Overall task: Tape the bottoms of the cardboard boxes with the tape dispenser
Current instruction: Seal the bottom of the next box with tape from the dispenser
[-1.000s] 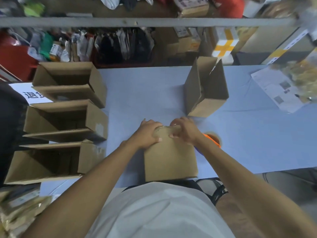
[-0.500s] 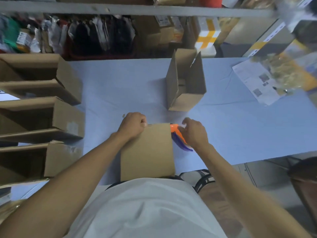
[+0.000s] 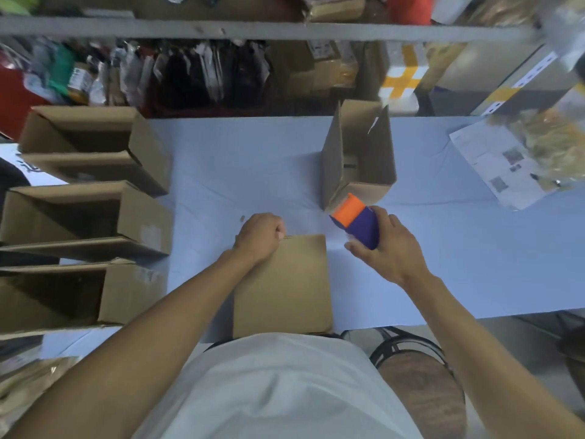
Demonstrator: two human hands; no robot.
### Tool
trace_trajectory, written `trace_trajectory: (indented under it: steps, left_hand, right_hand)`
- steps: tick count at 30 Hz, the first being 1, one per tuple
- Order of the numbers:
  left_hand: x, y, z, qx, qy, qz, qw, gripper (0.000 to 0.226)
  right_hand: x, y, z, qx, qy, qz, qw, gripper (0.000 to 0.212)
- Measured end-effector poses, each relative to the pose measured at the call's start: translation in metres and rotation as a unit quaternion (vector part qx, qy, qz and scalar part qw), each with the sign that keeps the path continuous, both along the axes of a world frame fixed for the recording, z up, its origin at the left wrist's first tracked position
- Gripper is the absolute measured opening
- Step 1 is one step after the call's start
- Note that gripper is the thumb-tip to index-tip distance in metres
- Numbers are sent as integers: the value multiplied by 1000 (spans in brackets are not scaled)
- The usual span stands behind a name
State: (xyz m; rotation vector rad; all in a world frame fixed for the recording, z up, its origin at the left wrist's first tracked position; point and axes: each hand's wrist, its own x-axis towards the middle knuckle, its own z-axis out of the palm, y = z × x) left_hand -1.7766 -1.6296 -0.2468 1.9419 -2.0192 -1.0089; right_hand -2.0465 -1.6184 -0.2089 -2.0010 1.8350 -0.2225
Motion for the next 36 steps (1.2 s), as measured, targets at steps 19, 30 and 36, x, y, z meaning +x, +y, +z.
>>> trace_trajectory:
  steps: [19,30,36]
  left_hand:
    - [12,31,-2,17,-177,-291,940,110]
    - [15,41,-1,-54,-129,-208,968,99]
    - [-26,28,24,56,213,134,966,24]
  right_hand:
    - [6,-8,-14,-16,8,100,995,71]
    - [10,5,-9,35,13,117,992,63]
    - [12,15,0,26,5,139,990,64]
